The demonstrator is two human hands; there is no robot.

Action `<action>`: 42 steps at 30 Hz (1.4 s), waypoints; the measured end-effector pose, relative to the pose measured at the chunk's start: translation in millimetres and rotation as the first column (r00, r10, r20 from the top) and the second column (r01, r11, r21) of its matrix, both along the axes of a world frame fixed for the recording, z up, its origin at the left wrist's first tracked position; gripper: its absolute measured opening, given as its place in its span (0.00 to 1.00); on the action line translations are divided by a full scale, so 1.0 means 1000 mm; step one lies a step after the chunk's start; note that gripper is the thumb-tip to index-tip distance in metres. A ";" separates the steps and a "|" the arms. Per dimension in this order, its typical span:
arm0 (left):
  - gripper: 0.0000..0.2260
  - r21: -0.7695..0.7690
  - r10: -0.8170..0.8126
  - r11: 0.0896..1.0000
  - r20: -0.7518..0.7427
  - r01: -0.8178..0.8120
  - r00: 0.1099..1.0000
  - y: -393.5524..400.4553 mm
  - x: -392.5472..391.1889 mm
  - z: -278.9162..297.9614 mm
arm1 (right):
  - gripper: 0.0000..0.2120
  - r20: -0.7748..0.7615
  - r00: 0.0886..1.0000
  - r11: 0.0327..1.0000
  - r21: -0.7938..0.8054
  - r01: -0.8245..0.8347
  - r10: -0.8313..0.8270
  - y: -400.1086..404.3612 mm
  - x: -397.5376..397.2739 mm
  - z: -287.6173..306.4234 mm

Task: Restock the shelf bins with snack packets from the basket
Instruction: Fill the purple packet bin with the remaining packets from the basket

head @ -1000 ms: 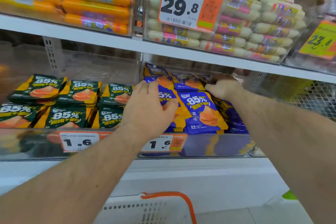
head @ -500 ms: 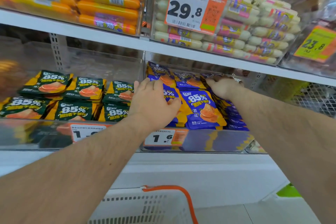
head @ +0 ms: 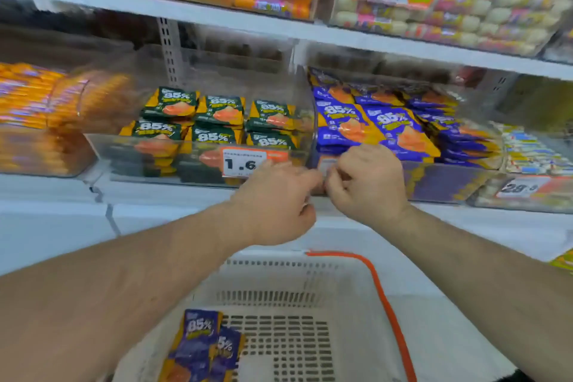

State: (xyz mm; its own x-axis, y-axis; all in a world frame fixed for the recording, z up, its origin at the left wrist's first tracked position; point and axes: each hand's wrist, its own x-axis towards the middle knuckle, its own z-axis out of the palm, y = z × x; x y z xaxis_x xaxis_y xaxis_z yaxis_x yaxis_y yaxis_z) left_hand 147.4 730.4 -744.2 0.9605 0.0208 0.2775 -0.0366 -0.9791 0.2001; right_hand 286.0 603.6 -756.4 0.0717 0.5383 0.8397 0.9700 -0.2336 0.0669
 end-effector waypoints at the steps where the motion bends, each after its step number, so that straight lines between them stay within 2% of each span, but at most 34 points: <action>1: 0.17 -0.002 0.000 1.000 -0.115 0.000 0.993 0.005 -0.014 -0.009 | 0.13 -0.074 0.997 0.998 -0.044 -0.037 0.033 0.007 -0.015 -0.019; 4: 0.14 0.035 0.060 0.998 -0.415 -0.050 0.908 0.026 -0.046 -0.036 | 0.13 -0.349 0.936 0.967 -0.226 -0.118 0.033 0.031 -0.052 -0.082; 6: 0.16 0.030 0.089 0.996 -0.572 -0.087 0.816 0.041 -0.061 -0.053 | 0.14 -0.495 0.867 0.913 -0.379 -0.149 -0.064 0.046 -0.072 -0.125; 8: 0.17 -0.001 0.092 0.992 -0.692 -0.129 0.716 0.055 -0.071 -0.067 | 0.16 -0.600 0.772 0.813 -0.545 -0.203 -0.209 0.058 -0.094 -0.163; 11: 0.12 -0.033 0.058 0.991 -0.768 -0.129 0.638 0.067 -0.077 -0.088 | 0.19 -0.731 0.521 0.616 -0.668 -0.417 -0.440 0.067 -0.131 -0.217; 13: 0.11 -0.019 0.060 0.992 -0.804 -0.126 0.592 0.069 -0.082 -0.097 | 0.18 -0.705 0.389 0.501 -0.702 -0.507 -0.594 0.068 -0.155 -0.249; 15: 0.14 -0.010 0.074 0.988 -0.839 -0.152 0.539 0.071 -0.086 -0.107 | 0.16 -0.666 0.194 0.452 -0.663 -0.597 -0.720 0.068 -0.176 -0.280; 19: 0.15 0.012 0.085 0.987 -0.888 -0.161 0.452 0.081 -0.096 -0.114 | 0.14 -0.519 -0.145 0.453 -0.538 -0.710 -0.843 0.061 -0.212 -0.318; 23: 0.15 0.008 0.102 0.977 -0.894 -0.212 0.437 0.087 -0.099 -0.115 | 0.17 -0.477 -0.470 0.666 -0.455 -0.591 -0.743 0.063 -0.229 -0.336; 25: 0.15 -0.005 0.102 0.973 -0.889 -0.232 0.446 0.086 -0.098 -0.112 | 0.17 -0.467 -0.545 0.718 -0.443 -0.537 -0.696 0.063 -0.233 -0.339; 27: 0.15 -0.027 0.090 0.969 -0.887 -0.245 0.452 0.084 -0.096 -0.110 | 0.10 -0.492 -0.535 0.727 -0.465 -0.505 -0.687 0.063 -0.236 -0.337; 28: 0.16 -0.031 0.086 0.969 -0.887 -0.245 0.454 0.082 -0.095 -0.109 | 0.07 -0.515 -0.481 0.705 -0.499 -0.504 -0.709 0.063 -0.236 -0.336; 29: 0.16 -0.032 0.085 0.969 -0.887 -0.243 0.455 0.079 -0.094 -0.107 | 0.06 -0.533 -0.390 0.657 -0.546 -0.519 -0.751 0.064 -0.236 -0.333; 31: 0.16 -0.042 0.076 0.970 -0.882 -0.239 0.465 0.073 -0.091 -0.104 | 0.08 -0.550 -0.178 0.555 -0.660 -0.506 -0.816 0.065 -0.231 -0.325; 32: 0.15 -0.052 0.069 0.970 -0.877 -0.236 0.475 0.071 -0.090 -0.102 | 0.09 -0.566 -0.122 0.548 -0.687 -0.477 -0.815 0.065 -0.226 -0.320; 35: 0.16 -0.076 0.045 0.974 -0.861 -0.214 0.506 0.063 -0.085 -0.097 | 0.09 -0.622 -0.050 0.573 -0.683 -0.453 -0.781 0.065 -0.203 -0.290; 37: 0.17 -0.073 0.037 0.980 -0.847 -0.184 0.530 0.058 -0.081 -0.093 | 0.10 -0.657 0.068 0.569 -0.696 -0.438 -0.751 0.063 -0.180 -0.261; 40: 0.15 -0.040 0.052 0.989 -0.810 -0.144 0.583 0.047 -0.073 -0.087 | 0.15 -0.695 0.292 0.563 -0.710 -0.423 -0.657 0.056 -0.144 -0.209; 42: 0.12 0.012 0.081 0.993 -0.778 -0.114 0.623 0.039 -0.068 -0.084 | 0.18 -0.702 0.391 0.572 -0.712 -0.409 -0.595 0.047 -0.122 -0.171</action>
State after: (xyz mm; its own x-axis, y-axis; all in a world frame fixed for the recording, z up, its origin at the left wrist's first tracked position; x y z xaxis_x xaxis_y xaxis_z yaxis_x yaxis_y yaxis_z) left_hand 79.3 769.0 -828.1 0.8109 0.1205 -0.5727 0.2433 -0.9594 0.1426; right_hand 164.3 650.8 -927.8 0.5005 0.7397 -0.4498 0.5299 -0.6727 -0.5165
